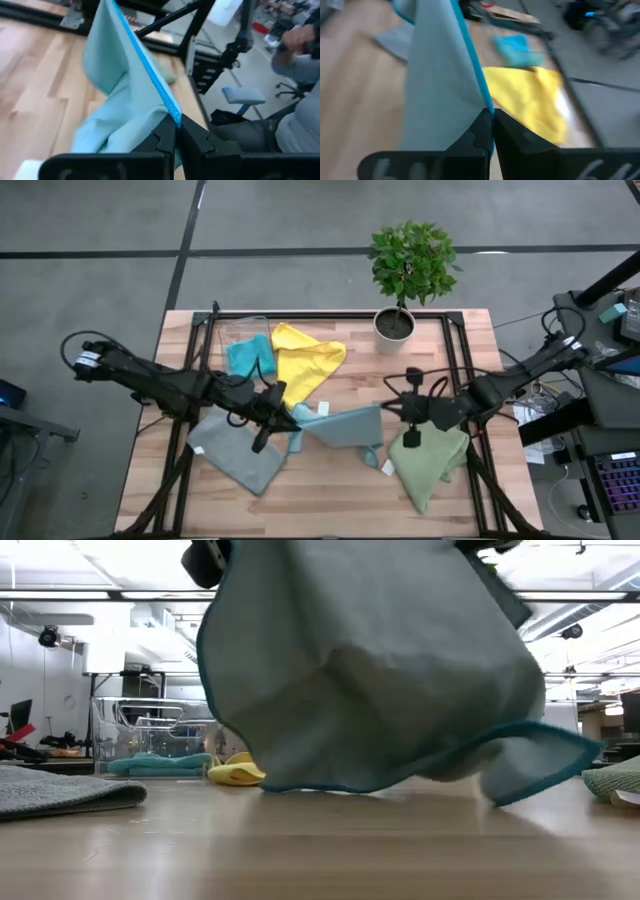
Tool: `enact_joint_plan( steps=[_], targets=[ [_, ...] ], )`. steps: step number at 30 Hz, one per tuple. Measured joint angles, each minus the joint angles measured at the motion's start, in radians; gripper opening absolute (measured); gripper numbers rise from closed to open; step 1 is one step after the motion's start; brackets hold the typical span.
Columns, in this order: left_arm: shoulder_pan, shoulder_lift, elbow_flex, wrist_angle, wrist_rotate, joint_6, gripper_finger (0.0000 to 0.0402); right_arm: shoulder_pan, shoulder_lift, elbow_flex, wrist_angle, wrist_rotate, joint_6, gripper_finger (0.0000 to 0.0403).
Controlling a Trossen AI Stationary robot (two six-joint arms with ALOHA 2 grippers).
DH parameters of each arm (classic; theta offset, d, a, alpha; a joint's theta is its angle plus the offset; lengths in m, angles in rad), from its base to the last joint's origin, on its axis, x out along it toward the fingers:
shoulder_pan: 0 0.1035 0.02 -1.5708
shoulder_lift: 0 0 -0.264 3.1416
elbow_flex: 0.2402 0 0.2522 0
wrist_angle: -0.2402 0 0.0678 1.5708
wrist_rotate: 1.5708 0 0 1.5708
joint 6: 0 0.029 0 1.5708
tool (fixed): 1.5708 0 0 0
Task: Fold microfiber towels
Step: Fold the light blue microfiber towel
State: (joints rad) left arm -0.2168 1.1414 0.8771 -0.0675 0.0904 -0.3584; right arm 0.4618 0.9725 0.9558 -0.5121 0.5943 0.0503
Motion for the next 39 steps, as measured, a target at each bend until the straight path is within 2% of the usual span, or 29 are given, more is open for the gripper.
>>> enact_joint_plan(
  steps=[4, 12, 16, 20, 24, 27, 33, 39],
  targets=[
    [0.051, -0.029, 0.060, -0.150, -0.001, 0.012, 0.0000, -0.006, 0.015, 0.105, -0.106, 0.089, -0.060, 0.0008],
    [0.188, -0.034, 0.255, -0.430, 0.001, 0.147, 0.0000, -0.046, 0.049, 0.251, -0.143, 0.231, -0.224, 0.0008],
    [0.202, -0.034, 0.322, -0.475, 0.002, 0.206, 0.0000, -0.040, 0.051, 0.304, -0.160, 0.249, -0.226, 0.0008],
    [0.175, -0.037, 0.312, -0.478, 0.021, 0.206, 0.0000, -0.005, 0.050, 0.323, -0.240, 0.247, -0.128, 0.0008],
    [0.108, -0.019, 0.259, -0.482, 0.033, 0.146, 0.0000, 0.061, 0.056, 0.315, -0.327, 0.195, 0.025, 0.0008],
    [0.037, 0.022, 0.205, -0.399, 0.031, 0.106, 0.0000, 0.128, 0.072, 0.296, -0.374, 0.154, 0.164, 0.0008],
    [-0.081, 0.165, 0.121, -0.114, 0.031, 0.048, 0.0000, 0.256, 0.141, 0.231, -0.370, 0.107, 0.401, 0.0008],
    [-0.172, 0.357, 0.117, -0.104, 0.037, -0.063, 0.0000, 0.303, 0.277, 0.095, -0.291, 0.103, 0.559, 0.0008]
  ],
)
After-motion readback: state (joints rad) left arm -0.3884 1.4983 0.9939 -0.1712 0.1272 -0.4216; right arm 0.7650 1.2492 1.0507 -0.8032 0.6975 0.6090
